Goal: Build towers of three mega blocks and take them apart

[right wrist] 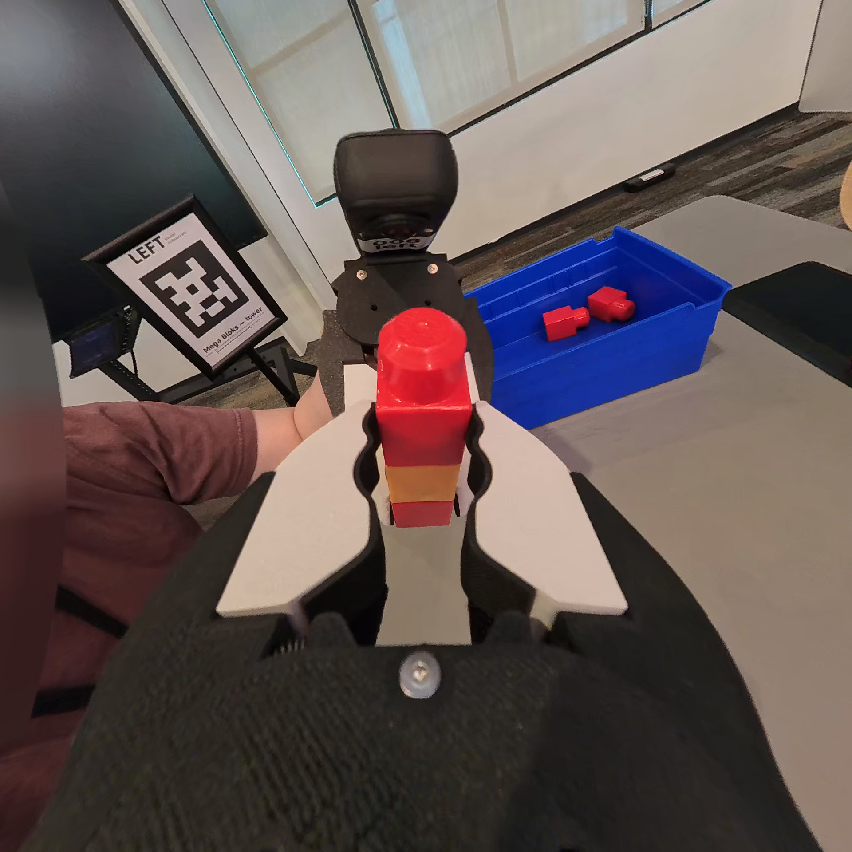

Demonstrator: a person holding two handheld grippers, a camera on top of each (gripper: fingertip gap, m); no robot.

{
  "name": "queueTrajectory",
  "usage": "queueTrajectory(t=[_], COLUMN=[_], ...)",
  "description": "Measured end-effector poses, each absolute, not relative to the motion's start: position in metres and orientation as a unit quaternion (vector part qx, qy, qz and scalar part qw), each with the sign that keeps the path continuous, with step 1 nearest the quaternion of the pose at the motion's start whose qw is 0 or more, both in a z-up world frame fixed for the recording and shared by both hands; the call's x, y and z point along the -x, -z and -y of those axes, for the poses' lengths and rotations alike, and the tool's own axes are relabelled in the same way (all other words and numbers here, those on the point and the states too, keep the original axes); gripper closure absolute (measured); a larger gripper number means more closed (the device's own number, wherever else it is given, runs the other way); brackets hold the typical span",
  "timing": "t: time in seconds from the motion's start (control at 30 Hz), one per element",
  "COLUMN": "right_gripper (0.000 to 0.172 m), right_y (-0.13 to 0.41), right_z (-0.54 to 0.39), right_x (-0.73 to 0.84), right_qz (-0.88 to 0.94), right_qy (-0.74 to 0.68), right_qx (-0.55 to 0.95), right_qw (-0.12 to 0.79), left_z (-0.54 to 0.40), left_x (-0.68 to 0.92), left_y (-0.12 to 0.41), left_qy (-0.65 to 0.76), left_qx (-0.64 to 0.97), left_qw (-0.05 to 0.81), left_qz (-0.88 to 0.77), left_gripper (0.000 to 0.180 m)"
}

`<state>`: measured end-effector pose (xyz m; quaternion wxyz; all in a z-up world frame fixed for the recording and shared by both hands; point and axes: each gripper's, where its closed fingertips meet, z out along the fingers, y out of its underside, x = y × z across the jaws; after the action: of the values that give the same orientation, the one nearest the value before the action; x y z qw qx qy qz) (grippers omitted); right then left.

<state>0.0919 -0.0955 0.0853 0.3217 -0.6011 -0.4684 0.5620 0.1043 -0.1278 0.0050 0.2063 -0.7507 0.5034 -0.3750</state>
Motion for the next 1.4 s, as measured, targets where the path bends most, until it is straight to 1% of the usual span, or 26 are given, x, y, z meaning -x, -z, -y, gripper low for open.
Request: queueTrajectory(t=[0.3,0.53,0.87,0.97,1.03,1.13,1.3,1.33,1.37,1.4], right_gripper=[0.135,0.135,0.135,0.135,0.105,0.117,0.117,0.122,0.135,0.136], right_y=[-0.088,-0.086,-0.087,-0.104,-0.110,-0.112,-0.098,-0.096,-0.095,-0.094], right_z=[0.102,0.106,0.107,0.101,0.094,0.096,0.104,0.106,0.108,0.108], right_x=[-0.094,-0.093,-0.091,-0.090,-0.089,-0.085,-0.070,-0.069,-0.069,-0.069], right_qz=[0.486,0.497,0.507,0.483,0.460,0.445,0.456,0.466,0.473,0.476], right_qy=[-0.594,-0.591,-0.577,-0.592,-0.591,-0.612,-0.611,-0.605,-0.602,-0.600], right_qx=[0.565,0.559,0.553,0.530,0.532,0.526,0.538,0.536,0.532,0.534], right_qw=[0.302,0.302,0.324,0.368,0.395,0.390,0.359,0.359,0.362,0.359], left_z=[0.134,0.136,0.136,0.131,0.126,0.120,0.119,0.118,0.118,0.119], left_x=[-0.098,-0.097,-0.093,-0.098,-0.099,-0.091,-0.093,-0.093,-0.094,-0.094], left_y=[-0.013,-0.011,-0.010,-0.028,-0.048,-0.058,-0.057,-0.056,-0.055,-0.054], left_qy=[0.371,0.356,0.350,0.391,0.428,0.427,0.430,0.428,0.429,0.431], left_qx=[0.748,0.756,0.756,0.732,0.707,0.701,0.703,0.704,0.705,0.705], left_qw=[0.209,0.206,0.207,0.246,0.287,0.317,0.315,0.315,0.313,0.312], left_qz=[-0.509,-0.509,-0.513,-0.501,-0.485,-0.476,-0.471,-0.470,-0.471,-0.469], left_gripper=[0.145,0.145,0.145,0.145,0.145,0.145,0.145,0.145,0.145,0.145])
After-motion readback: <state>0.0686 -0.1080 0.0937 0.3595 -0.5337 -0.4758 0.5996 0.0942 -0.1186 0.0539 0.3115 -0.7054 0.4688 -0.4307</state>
